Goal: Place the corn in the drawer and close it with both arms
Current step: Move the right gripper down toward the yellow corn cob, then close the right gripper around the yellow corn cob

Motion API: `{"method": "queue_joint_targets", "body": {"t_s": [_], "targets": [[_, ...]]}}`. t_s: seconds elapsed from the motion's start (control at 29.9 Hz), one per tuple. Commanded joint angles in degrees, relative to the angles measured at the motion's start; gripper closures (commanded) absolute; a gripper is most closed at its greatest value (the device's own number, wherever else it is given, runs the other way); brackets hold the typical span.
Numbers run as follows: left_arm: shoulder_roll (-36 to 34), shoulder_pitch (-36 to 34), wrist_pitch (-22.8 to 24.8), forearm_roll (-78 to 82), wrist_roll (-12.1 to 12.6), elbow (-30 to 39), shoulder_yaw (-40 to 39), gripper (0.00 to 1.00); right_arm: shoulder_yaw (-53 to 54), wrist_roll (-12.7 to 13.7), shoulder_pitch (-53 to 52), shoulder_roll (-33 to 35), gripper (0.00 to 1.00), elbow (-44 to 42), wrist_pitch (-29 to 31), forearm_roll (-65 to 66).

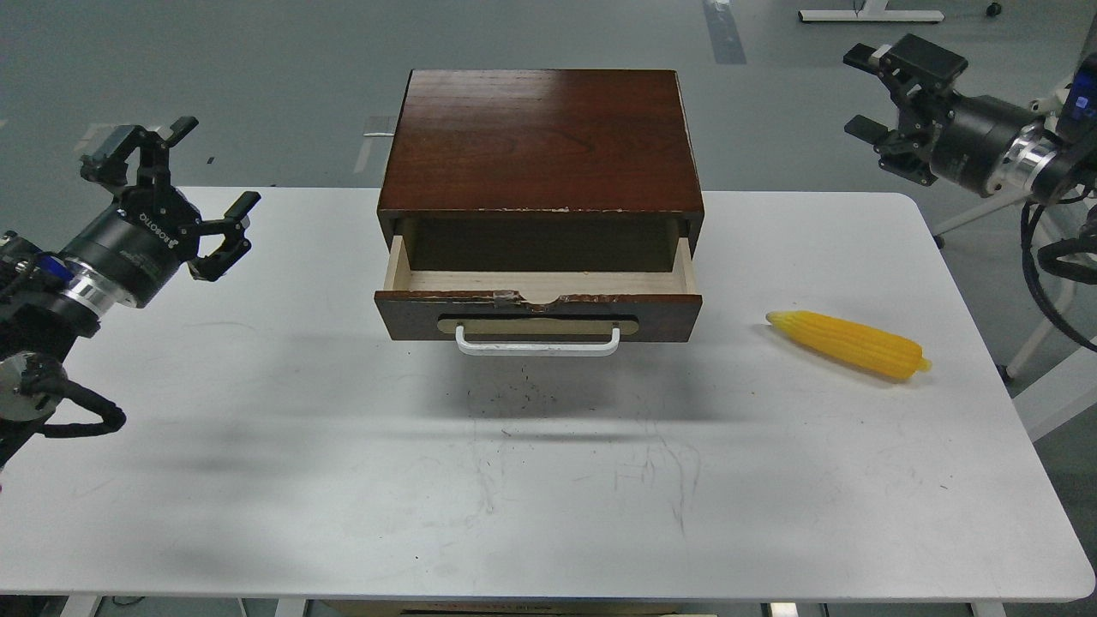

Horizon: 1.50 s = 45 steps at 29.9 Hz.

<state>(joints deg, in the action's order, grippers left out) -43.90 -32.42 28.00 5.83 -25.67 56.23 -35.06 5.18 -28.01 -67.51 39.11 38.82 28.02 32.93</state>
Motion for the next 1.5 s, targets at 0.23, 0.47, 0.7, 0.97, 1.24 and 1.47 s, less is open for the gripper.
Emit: {"method": "queue_joint_targets", "body": {"t_s": [0.23,0.47,0.7,0.97,1.24,1.47], "targets": [[1.45,-0.27,0.0,0.06,0.0,0.11,-0.01,0.01,-2.79,0.01,-3.06,4.66,0.0,8.9,-0.02,39.28],[1.8,-0.45,0.0,0.14,0.01,0.11,-0.01,0.01,-14.04,0.01,-3.5,3.78,0.0,8.73,-3.92,52.75],[2.68,-0.72,0.0,0.14,0.09,0.02,0.08,0.01,-21.87,0.01,-3.24,-0.25,0.0,5.83,-8.85,57.78],[3.12,-0.72,0.0,0.14,0.09,0.02,-0.01,0.01,-25.65,0.01,-2.63,-4.04,0.0,2.23,-10.79,57.78],[3.12,-0.72,0.0,0.23,0.09,0.02,0.08,0.01,-30.14,0.01,-1.4,-7.91,0.0,-0.67,-13.69,57.78],[3.03,-0.63,0.0,0.23,0.09,-0.07,-0.01,0.01,-30.31,0.01,-0.17,-8.52,0.0,-1.56,-13.69,57.78]]}}
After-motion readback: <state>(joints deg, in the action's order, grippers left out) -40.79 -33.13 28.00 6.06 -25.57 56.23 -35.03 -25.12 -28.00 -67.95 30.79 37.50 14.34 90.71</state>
